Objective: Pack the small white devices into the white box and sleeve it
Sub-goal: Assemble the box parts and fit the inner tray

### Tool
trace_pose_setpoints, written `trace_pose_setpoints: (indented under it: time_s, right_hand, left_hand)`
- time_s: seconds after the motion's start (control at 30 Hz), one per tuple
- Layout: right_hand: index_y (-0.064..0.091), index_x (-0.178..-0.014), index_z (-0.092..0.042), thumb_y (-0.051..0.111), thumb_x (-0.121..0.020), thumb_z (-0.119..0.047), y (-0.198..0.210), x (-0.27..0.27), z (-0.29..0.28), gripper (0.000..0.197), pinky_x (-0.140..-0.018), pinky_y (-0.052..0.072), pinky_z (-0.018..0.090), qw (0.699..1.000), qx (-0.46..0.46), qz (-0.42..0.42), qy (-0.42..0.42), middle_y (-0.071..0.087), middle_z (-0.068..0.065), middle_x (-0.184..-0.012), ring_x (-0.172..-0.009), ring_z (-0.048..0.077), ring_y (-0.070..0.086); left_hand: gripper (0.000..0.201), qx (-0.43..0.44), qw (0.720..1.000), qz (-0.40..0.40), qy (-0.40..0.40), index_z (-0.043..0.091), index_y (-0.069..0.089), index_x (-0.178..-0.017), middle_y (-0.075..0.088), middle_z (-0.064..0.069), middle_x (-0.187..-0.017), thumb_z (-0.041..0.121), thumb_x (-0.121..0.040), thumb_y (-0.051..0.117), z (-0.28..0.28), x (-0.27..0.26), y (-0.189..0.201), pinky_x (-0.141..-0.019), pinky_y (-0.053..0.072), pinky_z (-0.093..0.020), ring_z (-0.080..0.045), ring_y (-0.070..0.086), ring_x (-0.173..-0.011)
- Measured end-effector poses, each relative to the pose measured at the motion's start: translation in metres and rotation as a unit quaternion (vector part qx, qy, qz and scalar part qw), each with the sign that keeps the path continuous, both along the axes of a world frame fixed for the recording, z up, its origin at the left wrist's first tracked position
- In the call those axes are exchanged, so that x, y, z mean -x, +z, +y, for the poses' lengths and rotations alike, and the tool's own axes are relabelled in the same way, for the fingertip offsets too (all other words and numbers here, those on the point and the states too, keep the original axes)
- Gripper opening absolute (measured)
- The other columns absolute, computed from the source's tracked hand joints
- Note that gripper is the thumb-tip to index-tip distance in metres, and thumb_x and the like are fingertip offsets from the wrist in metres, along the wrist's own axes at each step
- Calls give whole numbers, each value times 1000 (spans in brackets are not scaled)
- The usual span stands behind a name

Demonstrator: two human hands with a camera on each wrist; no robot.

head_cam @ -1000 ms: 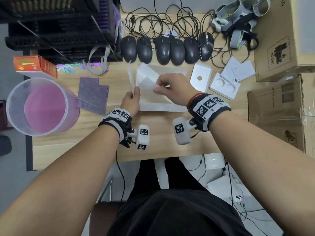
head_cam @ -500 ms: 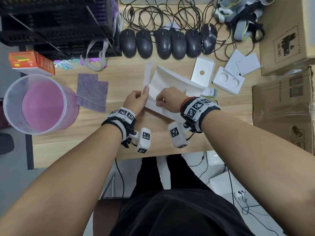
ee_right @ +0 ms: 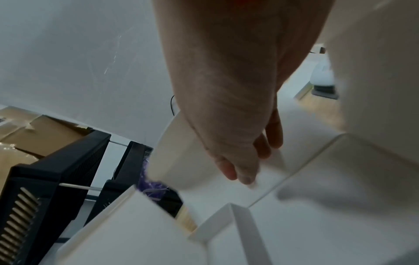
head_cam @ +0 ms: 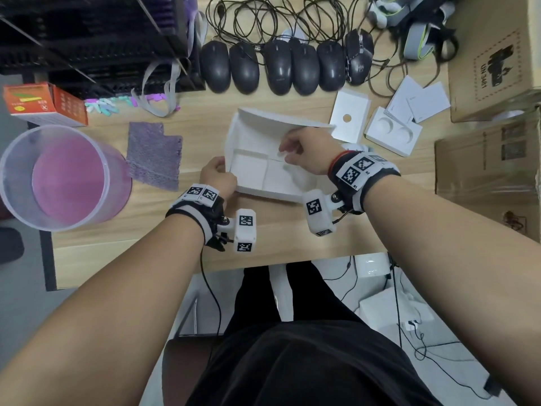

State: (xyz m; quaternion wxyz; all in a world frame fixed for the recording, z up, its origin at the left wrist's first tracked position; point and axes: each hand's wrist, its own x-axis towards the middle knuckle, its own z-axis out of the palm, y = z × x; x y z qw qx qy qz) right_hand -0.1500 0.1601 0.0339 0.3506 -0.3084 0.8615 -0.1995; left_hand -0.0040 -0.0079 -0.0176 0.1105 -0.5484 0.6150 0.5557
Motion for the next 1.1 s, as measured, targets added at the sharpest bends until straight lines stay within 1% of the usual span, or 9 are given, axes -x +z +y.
trace_pose_setpoints:
  time_s: [0.1, 0.3, 0.4, 0.5, 0.6, 0.8, 0.87, 0.97, 1.1]
  right_hand:
    - [73, -99, -17, 71, -85, -17, -4, 0, -1, 15, -61, 37, 14, 998, -51, 23, 12, 66, -3, -93, -87, 14, 60]
    - [71, -116, -22, 57, -92, -48, -21, -16, -12, 38, -86, 44, 25, 996, -80, 6, 30, 70, -3, -110, -105, 19, 62]
    - [75, -94, -19, 40, -94, -63, -20, -21, -28, 57, -80, 48, 31, 995, -99, 21, 11, 73, 1, -93, -92, 23, 64]
    - [76, -96, -14, 53, -94, -47, -22, -21, -38, 40, -77, 49, 29, 994, -96, 36, -35, 74, 5, -96, -95, 23, 65]
    - [75, -101, -17, 63, -89, -39, -29, -20, -39, 28, -79, 51, 28, 993, -90, 34, -62, 73, 2, -102, -97, 20, 65]
    - [70, -106, -17, 53, -96, -42, -28, -28, -43, 32, -78, 45, 31, 984, -158, 69, 48, 68, 3, -104, -102, 23, 61]
    - [64, -104, -17, 55, -95, -36, -33, -31, -45, 23, -75, 39, 30, 983, -161, 76, 37, 65, 5, -110, -105, 26, 58]
    - [58, -104, -14, 55, -91, -25, -41, -34, -44, 17, -83, 49, 34, 986, -157, 47, -12, 59, 10, -118, -110, 31, 56]
    - [62, -110, -11, 53, -97, -32, -45, -36, -47, 26, -94, 50, 40, 990, -128, 12, -55, 62, 10, -115, -111, 30, 58]
  left_hand:
    - [57, -19, 997, 5, 70, 14, 58, -132, 65, -6, -125, -13, -83, 44, -3, -4, -4, -81, 62, -49, -31, 63, -105]
    - [58, 1, 1000, -11, 28, 16, 61, -128, 67, -4, -122, -5, -73, 58, -4, -5, -12, -92, 58, -45, -30, 65, -110]
    - [55, 11, 1000, -1, -13, 13, 60, -125, 68, -7, -120, -4, -73, 69, 1, -3, -7, -88, 60, -47, -29, 67, -103]
    - [52, -5, 1000, 18, 2, 10, 59, -127, 68, -8, -121, -3, -79, 73, 1, -1, -5, -76, 62, -44, -31, 68, -101]
    - [52, -15, 999, 34, -4, 13, 59, -127, 69, -4, -122, 9, -79, 79, -1, -5, -5, -87, 60, -46, -26, 68, -107]
    - [39, -8, 998, 52, -18, 17, 61, -118, 71, -1, -113, 19, -83, 77, 2, -8, -6, -93, 57, -46, -22, 68, -103]
    - [30, -7, 999, 49, -15, 22, 61, -109, 71, 2, -104, 30, -82, 72, 1, -7, -4, -86, 60, -42, -21, 69, -94]
    - [20, 3, 999, 8, -38, 13, 64, -98, 69, -3, -87, 27, -86, 72, -1, -6, -6, -72, 60, -32, -27, 69, -76]
    - [13, 18, 997, -39, -66, 10, 62, -88, 67, -3, -78, 16, -83, 72, -1, -7, -10, -76, 58, -35, -19, 63, -63]
